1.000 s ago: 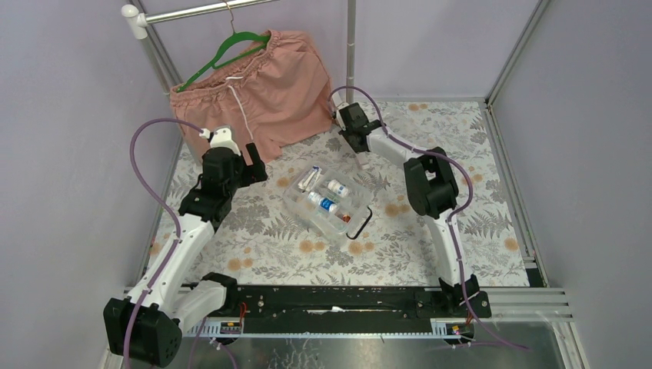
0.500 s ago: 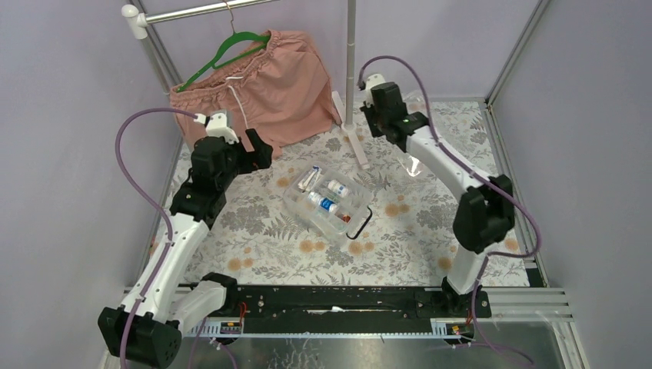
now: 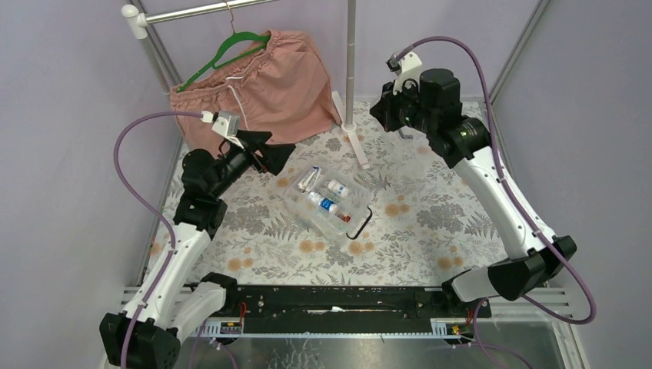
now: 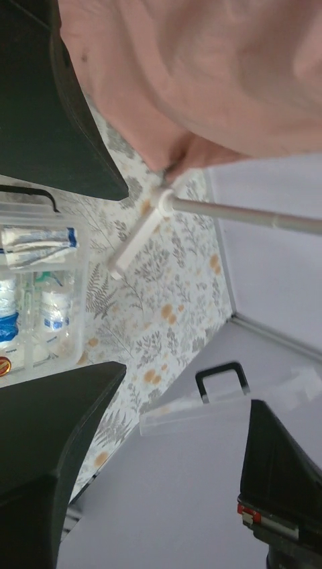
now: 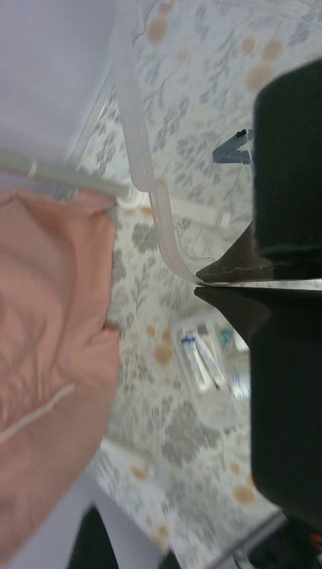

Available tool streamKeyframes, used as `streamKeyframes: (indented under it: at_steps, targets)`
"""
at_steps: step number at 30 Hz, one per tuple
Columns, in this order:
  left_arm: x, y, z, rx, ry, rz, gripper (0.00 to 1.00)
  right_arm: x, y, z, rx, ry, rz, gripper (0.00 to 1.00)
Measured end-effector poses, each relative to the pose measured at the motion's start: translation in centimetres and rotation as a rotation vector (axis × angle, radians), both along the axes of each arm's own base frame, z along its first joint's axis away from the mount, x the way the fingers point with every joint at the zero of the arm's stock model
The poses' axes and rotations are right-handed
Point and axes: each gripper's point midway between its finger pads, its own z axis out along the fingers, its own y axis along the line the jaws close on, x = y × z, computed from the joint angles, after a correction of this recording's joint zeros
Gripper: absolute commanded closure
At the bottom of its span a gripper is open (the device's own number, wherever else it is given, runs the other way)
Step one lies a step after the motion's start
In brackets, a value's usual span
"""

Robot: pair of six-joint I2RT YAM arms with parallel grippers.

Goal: Organize the medicine kit
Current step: Pick up the lid from the center of the board, then adjust the lid.

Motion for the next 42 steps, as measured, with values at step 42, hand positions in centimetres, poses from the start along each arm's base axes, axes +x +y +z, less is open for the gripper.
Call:
streamKeyframes:
  at_steps: [42]
  targets:
    - [-7.3, -9.5, 6.3, -0.161, -0.389, -0.418, 0.22, -21.4, 7.0, 15.3, 0.646, -0.047, 1.115, 1.00]
